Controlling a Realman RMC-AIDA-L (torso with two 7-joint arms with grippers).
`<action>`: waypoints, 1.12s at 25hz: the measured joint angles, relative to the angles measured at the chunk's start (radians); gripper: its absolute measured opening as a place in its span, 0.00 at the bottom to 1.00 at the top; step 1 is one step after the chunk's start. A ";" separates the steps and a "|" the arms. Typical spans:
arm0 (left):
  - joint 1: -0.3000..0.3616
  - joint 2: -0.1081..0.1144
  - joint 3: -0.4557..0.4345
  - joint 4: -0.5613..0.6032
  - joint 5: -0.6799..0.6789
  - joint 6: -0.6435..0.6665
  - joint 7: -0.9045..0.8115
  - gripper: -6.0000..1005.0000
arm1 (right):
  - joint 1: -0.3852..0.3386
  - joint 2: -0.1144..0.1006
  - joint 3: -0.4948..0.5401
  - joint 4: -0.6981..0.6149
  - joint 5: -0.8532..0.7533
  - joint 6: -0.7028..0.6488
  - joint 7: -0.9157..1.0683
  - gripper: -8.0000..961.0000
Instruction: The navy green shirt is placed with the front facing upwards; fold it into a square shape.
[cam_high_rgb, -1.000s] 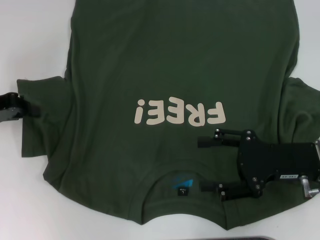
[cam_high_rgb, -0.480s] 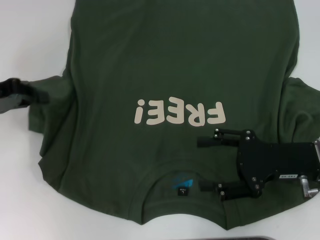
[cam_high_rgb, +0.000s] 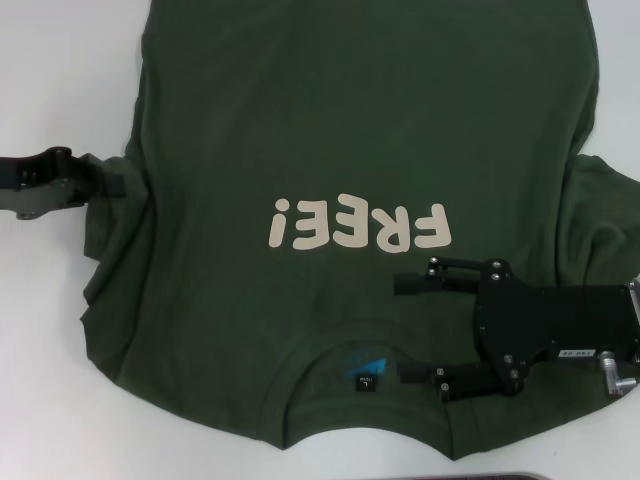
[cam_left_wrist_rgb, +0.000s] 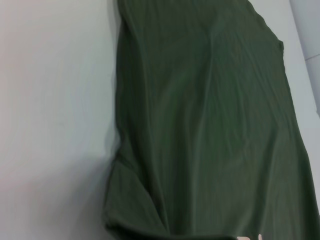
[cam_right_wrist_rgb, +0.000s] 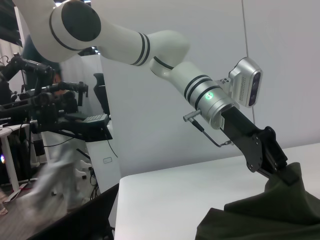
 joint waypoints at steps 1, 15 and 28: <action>0.000 -0.003 0.000 0.000 -0.002 -0.001 -0.002 0.06 | 0.000 0.000 0.000 0.000 0.000 0.000 0.000 0.90; -0.022 -0.057 -0.001 0.008 -0.006 -0.029 -0.022 0.07 | -0.001 0.002 0.003 0.006 0.000 0.006 0.004 0.90; -0.039 -0.124 0.042 -0.003 -0.003 -0.145 -0.014 0.10 | -0.001 0.003 0.031 0.009 0.002 0.013 -0.001 0.90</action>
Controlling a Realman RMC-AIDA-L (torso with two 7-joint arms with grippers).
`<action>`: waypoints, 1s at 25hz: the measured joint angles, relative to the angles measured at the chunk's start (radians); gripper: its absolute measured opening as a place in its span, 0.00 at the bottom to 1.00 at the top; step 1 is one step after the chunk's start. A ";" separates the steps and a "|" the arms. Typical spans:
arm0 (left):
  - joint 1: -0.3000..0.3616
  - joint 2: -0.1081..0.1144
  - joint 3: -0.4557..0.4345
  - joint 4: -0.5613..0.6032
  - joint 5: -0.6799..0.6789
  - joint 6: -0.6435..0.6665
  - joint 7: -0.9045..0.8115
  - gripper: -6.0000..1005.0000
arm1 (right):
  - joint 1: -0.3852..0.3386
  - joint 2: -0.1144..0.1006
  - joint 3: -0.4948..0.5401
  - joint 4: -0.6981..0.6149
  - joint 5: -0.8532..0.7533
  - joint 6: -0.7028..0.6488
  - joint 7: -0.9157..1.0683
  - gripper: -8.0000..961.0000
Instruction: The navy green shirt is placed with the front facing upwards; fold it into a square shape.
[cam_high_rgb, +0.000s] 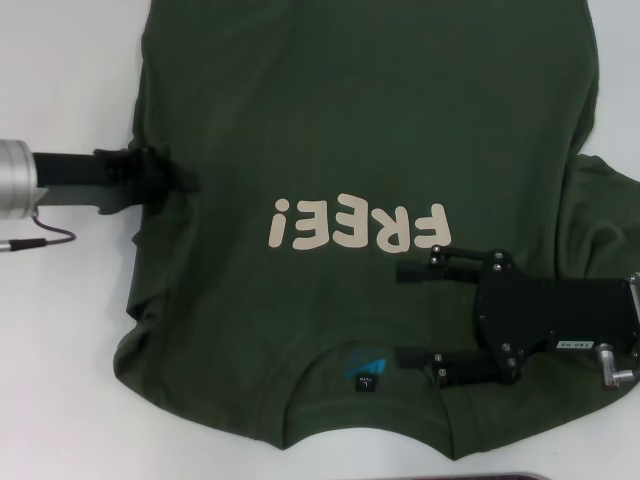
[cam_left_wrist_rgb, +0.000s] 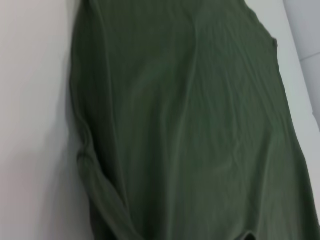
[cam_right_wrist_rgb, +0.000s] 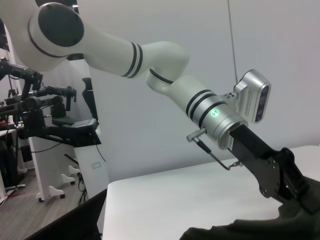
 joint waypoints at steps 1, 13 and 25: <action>0.000 -0.004 0.009 -0.004 -0.001 -0.006 0.001 0.10 | 0.000 0.000 0.002 0.000 0.000 0.001 0.000 0.90; 0.009 -0.004 0.013 -0.060 -0.089 -0.041 0.060 0.17 | 0.008 0.000 0.006 -0.001 0.000 0.016 0.000 0.90; 0.007 0.000 0.053 -0.072 -0.117 -0.012 0.069 0.51 | 0.013 0.000 0.007 0.000 0.000 0.026 0.000 0.90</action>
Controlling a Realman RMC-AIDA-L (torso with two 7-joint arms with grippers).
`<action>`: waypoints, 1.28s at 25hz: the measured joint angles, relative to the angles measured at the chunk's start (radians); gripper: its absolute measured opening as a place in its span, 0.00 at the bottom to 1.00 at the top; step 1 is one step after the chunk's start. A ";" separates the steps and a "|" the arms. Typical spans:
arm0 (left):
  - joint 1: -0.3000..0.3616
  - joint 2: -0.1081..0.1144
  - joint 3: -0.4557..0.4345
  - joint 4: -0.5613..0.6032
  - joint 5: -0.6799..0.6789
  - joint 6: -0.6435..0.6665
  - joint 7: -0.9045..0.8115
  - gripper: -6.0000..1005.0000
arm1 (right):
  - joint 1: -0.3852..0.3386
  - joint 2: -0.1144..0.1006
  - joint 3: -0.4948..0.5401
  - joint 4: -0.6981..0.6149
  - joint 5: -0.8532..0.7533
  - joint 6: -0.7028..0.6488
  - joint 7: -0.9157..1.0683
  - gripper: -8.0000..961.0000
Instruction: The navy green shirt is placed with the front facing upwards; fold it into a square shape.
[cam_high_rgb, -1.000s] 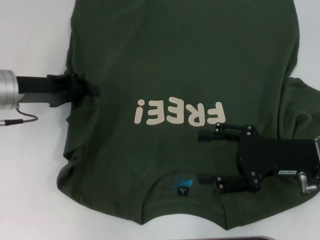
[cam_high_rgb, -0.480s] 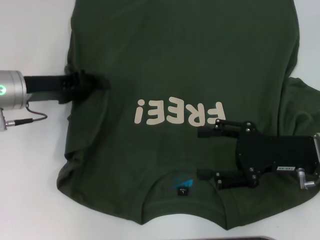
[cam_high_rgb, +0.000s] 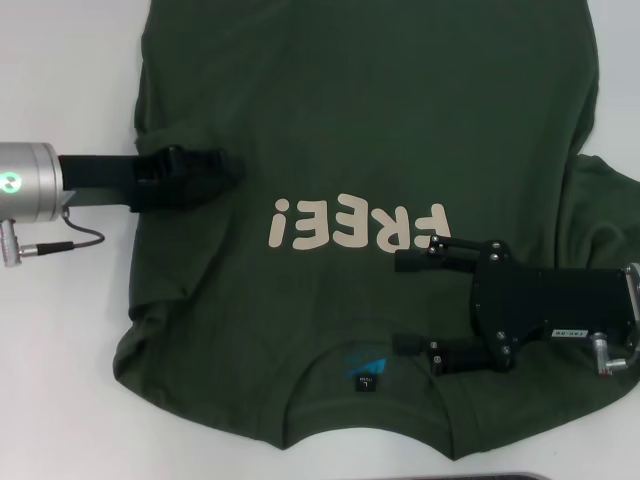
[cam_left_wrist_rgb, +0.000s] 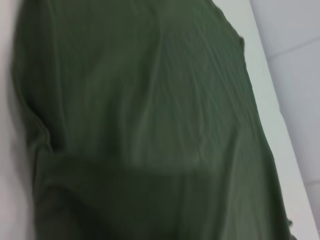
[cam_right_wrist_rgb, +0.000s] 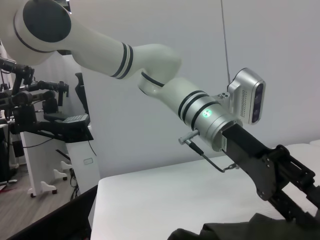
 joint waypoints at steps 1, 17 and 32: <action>0.000 0.000 0.001 0.000 0.000 0.007 0.000 0.53 | 0.000 0.000 0.000 0.000 0.000 0.001 0.000 0.90; 0.090 0.107 -0.072 0.064 0.000 0.106 -0.045 0.78 | 0.000 0.000 0.000 0.000 0.000 0.009 0.003 0.90; 0.115 0.089 -0.068 0.076 0.033 0.152 -0.082 0.78 | 0.001 -0.002 0.010 -0.004 0.000 0.013 0.009 0.90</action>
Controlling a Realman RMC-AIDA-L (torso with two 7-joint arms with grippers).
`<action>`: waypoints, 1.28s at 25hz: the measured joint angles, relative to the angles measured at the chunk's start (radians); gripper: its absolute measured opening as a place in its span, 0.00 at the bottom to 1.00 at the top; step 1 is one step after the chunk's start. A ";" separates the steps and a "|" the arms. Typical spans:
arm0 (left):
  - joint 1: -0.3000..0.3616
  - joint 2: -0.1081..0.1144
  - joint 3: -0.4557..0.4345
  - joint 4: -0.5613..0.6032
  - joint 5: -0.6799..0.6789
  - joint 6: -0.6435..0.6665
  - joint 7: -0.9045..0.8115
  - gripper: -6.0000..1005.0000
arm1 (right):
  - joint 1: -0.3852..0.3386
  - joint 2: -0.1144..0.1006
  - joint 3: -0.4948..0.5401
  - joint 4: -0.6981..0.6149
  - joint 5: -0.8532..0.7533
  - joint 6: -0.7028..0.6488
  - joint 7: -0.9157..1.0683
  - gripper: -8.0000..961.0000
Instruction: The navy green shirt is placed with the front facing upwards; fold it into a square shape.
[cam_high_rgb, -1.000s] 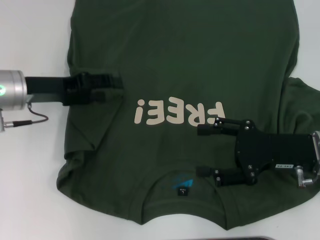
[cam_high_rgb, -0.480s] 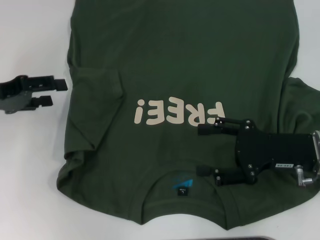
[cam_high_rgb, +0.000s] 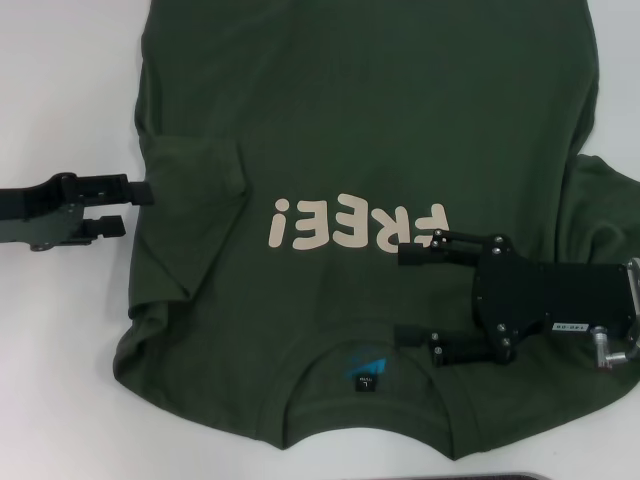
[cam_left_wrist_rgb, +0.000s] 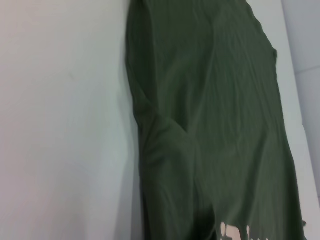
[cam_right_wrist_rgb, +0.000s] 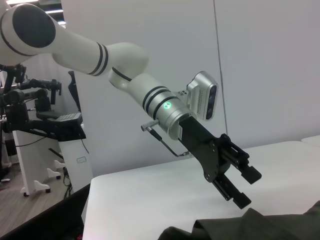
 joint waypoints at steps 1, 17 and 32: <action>-0.001 0.000 0.002 -0.001 0.000 -0.009 -0.004 0.78 | 0.000 0.000 0.000 0.000 0.000 0.000 0.000 0.90; -0.017 -0.036 0.051 -0.041 -0.006 -0.052 -0.016 0.78 | 0.012 0.000 0.001 -0.004 0.000 0.000 0.000 0.90; -0.012 -0.038 0.027 0.039 -0.012 0.030 -0.025 0.78 | 0.015 0.000 -0.001 0.004 0.000 0.000 0.001 0.90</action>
